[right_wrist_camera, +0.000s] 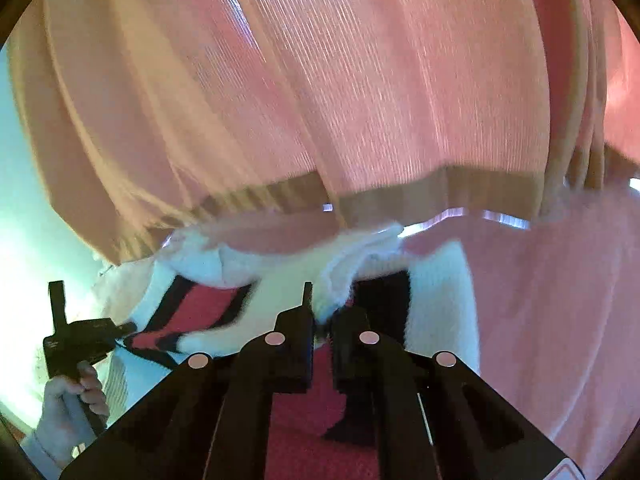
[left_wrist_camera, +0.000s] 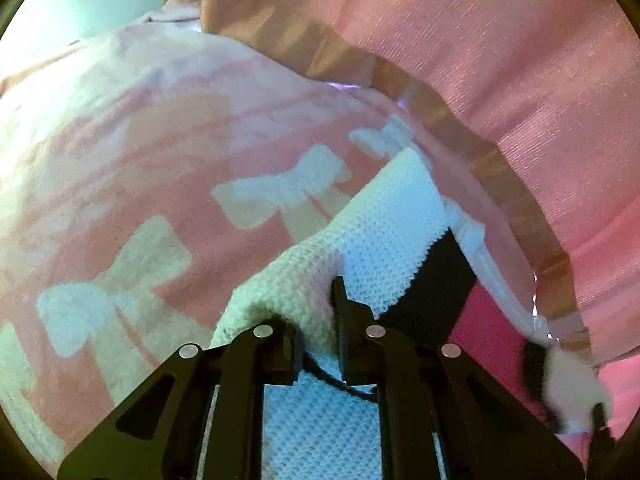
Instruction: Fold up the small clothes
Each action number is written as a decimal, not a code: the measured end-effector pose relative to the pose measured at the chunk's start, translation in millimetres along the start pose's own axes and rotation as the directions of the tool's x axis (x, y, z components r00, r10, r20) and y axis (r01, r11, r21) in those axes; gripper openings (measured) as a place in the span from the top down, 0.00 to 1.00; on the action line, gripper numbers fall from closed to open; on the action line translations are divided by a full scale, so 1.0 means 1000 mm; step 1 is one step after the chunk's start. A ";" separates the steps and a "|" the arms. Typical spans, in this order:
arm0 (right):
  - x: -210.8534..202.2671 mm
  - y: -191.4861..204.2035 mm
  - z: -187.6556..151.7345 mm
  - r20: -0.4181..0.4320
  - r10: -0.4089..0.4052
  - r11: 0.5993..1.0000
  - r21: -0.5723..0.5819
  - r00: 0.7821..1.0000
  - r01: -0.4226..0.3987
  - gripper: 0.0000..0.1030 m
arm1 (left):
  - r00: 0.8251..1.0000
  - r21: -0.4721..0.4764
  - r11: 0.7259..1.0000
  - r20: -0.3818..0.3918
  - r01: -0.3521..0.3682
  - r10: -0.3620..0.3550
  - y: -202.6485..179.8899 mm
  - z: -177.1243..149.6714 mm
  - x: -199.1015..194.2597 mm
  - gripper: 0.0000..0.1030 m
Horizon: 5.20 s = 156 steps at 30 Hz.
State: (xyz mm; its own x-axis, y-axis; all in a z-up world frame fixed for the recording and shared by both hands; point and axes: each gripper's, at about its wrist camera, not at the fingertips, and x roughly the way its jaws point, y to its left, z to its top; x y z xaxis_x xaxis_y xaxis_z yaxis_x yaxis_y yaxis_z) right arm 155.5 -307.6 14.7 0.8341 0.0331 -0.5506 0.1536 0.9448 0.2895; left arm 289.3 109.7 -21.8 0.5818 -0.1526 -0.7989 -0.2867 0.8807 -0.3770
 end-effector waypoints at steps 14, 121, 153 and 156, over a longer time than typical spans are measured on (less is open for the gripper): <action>0.055 -0.044 -0.060 -0.193 -0.101 0.995 -0.003 0.976 0.102 0.88 | 0.999 0.047 0.998 0.012 -0.049 0.048 -0.004 -0.005 0.005 0.86; -0.204 0.012 -0.196 -0.170 -0.142 0.990 -0.004 0.975 0.143 0.61 | 0.998 0.222 0.975 0.058 -0.027 0.015 0.090 -0.120 -0.157 0.42; 0.038 -0.029 -0.015 -0.110 -0.169 0.976 -0.157 0.980 0.151 0.95 | 0.990 0.193 0.973 0.085 -0.125 0.110 -0.012 0.005 0.007 0.75; 0.043 -0.049 -0.029 -0.154 -0.210 0.974 -0.120 0.965 0.193 0.93 | 0.989 0.202 0.971 0.088 -0.132 0.116 -0.016 0.003 0.006 0.74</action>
State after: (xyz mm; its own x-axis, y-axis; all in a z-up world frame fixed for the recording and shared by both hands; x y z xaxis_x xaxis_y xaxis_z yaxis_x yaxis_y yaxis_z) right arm 168.4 -343.4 -45.6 0.6913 -0.1160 -0.7132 0.2470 0.9655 0.0823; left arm 299.7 95.8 -19.5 0.6090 -0.0096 -0.7931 -0.2010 0.9654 -0.1661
